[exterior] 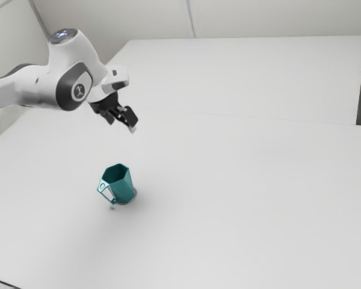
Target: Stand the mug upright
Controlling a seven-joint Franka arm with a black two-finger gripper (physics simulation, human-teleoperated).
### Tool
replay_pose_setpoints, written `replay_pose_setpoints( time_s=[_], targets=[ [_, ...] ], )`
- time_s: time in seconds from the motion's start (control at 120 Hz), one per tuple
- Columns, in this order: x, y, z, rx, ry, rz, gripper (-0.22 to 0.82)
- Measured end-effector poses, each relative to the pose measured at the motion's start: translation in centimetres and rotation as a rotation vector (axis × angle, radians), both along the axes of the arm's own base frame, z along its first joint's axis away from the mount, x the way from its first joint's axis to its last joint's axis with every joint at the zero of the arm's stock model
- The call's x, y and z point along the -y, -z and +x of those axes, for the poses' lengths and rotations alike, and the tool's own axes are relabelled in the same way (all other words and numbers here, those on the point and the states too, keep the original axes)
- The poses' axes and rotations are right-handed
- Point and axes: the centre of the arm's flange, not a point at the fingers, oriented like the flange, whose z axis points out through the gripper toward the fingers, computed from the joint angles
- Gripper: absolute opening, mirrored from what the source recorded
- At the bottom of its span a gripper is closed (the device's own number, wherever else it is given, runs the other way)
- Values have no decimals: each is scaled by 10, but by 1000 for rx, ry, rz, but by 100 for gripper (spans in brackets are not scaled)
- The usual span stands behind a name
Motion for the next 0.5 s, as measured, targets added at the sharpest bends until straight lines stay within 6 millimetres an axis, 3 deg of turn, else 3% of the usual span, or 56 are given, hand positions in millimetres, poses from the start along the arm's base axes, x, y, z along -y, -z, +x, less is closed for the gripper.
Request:
replay_pose_setpoints(
  time_s=[0.225, 0.342, 0.5],
  targets=[
    [5, -56, 76, -82, -30, -62, 59],
    [10, -77, 87, -119, -44, -73, 60],
    [20, -74, 90, -201, -70, -53, 60]
  ],
)
